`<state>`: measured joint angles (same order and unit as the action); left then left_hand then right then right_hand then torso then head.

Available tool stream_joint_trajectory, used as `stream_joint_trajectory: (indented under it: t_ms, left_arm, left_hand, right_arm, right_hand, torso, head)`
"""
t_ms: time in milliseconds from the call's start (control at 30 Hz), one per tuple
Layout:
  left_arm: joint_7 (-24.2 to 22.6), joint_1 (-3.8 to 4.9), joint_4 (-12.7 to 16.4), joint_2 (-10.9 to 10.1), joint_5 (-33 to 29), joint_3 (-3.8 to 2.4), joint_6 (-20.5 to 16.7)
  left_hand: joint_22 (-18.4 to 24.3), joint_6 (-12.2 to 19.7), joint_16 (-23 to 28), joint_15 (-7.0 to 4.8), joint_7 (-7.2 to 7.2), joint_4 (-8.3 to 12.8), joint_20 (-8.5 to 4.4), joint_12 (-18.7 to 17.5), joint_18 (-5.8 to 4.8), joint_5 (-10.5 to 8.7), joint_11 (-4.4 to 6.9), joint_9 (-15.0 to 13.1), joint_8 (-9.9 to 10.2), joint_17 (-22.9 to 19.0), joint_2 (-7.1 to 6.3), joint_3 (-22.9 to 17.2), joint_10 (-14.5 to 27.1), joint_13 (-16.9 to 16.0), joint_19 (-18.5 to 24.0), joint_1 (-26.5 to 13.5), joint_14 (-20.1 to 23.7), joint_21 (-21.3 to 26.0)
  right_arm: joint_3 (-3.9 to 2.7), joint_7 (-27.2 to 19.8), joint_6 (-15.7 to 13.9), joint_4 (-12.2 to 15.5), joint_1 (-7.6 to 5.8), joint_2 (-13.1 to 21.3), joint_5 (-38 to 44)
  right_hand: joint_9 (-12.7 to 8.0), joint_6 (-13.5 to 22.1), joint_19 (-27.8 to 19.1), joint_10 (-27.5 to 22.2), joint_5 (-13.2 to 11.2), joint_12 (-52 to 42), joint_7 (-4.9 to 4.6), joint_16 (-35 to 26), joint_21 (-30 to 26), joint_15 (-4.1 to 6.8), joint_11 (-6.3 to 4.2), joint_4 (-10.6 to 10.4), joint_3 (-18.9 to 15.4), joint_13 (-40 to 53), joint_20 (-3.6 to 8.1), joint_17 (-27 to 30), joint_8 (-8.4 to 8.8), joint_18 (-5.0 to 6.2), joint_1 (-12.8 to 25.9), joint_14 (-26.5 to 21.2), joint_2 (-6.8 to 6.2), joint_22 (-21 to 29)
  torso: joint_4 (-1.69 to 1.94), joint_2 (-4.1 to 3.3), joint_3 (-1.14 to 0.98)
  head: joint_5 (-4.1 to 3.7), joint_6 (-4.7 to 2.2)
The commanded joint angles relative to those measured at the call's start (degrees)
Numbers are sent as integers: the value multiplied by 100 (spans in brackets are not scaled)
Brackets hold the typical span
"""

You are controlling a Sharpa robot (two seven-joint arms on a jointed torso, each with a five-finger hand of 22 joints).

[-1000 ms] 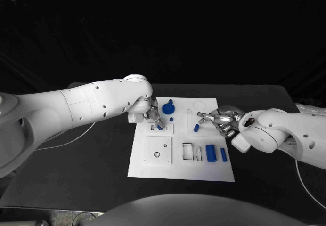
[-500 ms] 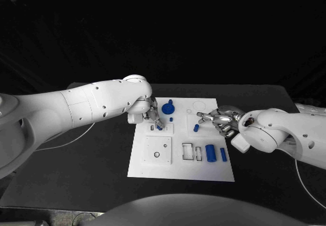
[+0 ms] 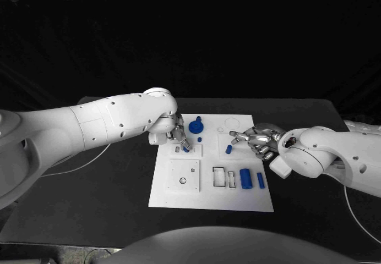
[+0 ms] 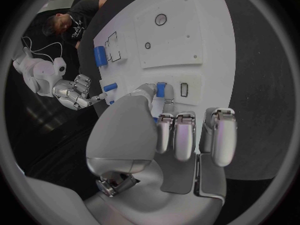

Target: Assemble the parts on the task board

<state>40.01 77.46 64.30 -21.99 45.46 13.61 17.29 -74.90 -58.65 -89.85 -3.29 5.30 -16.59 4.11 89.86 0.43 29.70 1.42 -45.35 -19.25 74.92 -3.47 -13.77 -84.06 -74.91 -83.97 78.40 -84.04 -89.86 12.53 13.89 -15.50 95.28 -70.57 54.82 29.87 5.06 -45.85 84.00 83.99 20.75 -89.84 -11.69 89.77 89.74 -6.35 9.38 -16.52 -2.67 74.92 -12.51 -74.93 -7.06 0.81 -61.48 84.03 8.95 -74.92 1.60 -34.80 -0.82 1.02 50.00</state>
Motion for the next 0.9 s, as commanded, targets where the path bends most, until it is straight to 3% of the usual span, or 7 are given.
stream_joint_trajectory:
  t_ms: [33,133,233,333,467,633,900]
  left_arm:
    - [671,-1,2,21,-56,-2,118]
    - [671,-1,0,26,-66,-2,111]
    - [684,-2,-5,30,-73,-2,107]
    - [706,-2,-10,33,-76,-2,121]
    - [736,-3,-12,33,-78,-2,126]
    - [751,-4,-12,33,-79,-2,114]
    - [751,-6,-9,35,-80,-2,101]
  left_hand:
    - [-1510,-309,-15,27,-381,6,-9,14,-43,-22,17,-6,56,1508,-12,-24,-594,-1509,-603,-18,-596,-14]
    - [-1510,-210,-15,44,-348,-3,4,14,-43,-104,-16,-15,98,1508,-44,24,-594,-1509,-603,-99,-596,-14]
    - [-1510,-146,-15,60,-330,-6,18,14,-43,-343,-32,-30,118,1508,-28,85,-594,-1509,-603,-202,-596,-14]
    - [-1510,-110,-15,75,-317,-7,33,14,-43,-729,-46,-46,122,1508,0,185,-594,-1509,-603,-357,-596,-14]
    - [-1510,-96,-15,84,-305,-13,46,14,-43,-1049,-58,-55,124,1508,12,304,-594,-1509,-603,-519,-596,-14]
    - [-1510,-98,-15,103,-265,-22,61,14,-43,-1535,-98,-45,140,1508,6,582,-594,-1509,-603,-1002,-596,-14]
    - [-1510,-94,-15,108,-288,-1,71,14,-43,-1599,-79,-46,143,1508,59,637,-594,-1509,-603,-1026,-596,-14]
  right_arm:
    - [0,-17,53,5,4,-9,20]
    - [0,-16,55,6,4,-10,20]
    - [0,-16,57,8,4,-11,20]
    - [0,-17,58,8,4,-10,20]
    - [0,-17,59,10,4,-7,20]
    - [0,-17,63,12,4,-5,20]
    - [0,-19,65,11,4,-4,20]
  right_hand:
    - [8,48,600,601,36,-16,-190,23,26,-28,33,11,-35,1508,-28,-1507,-23,-81,-67,597,-6,-1508]
    - [8,48,600,601,36,-16,-190,23,26,-28,33,11,-35,1508,-28,-1507,-23,-81,-67,597,-6,-1508]
    - [8,48,600,601,36,-16,-190,23,26,-28,33,11,-35,1508,-28,-1507,-23,-81,-67,597,-6,-1508]
    - [8,49,600,601,36,-16,-190,23,26,-28,33,11,-35,1508,-28,-1507,-23,-81,-68,597,-6,-1508]
    - [8,51,600,601,49,-16,-190,23,26,-28,33,11,-39,1508,-28,-1507,-27,-81,-87,597,-2,-1508]
    - [8,51,600,601,49,-16,-190,23,26,-28,33,11,-39,1508,-28,-1507,-27,-81,-87,597,-2,-1508]
    - [8,51,600,601,50,-16,-189,23,26,-28,33,11,-40,1508,-28,-1507,-28,-81,-91,597,0,-1508]
  torso:
    - [3,1,0]
    - [1,-1,0]
    - [-1,-3,1]
    - [-1,1,0]
    - [2,-3,-2]
    - [0,-1,-1]
    - [1,-1,-2]
  head:
    - [-3,0]
    - [0,0]
    - [-5,0]
    - [-4,0]
    - [-6,0]
    - [-10,0]
    - [-10,0]
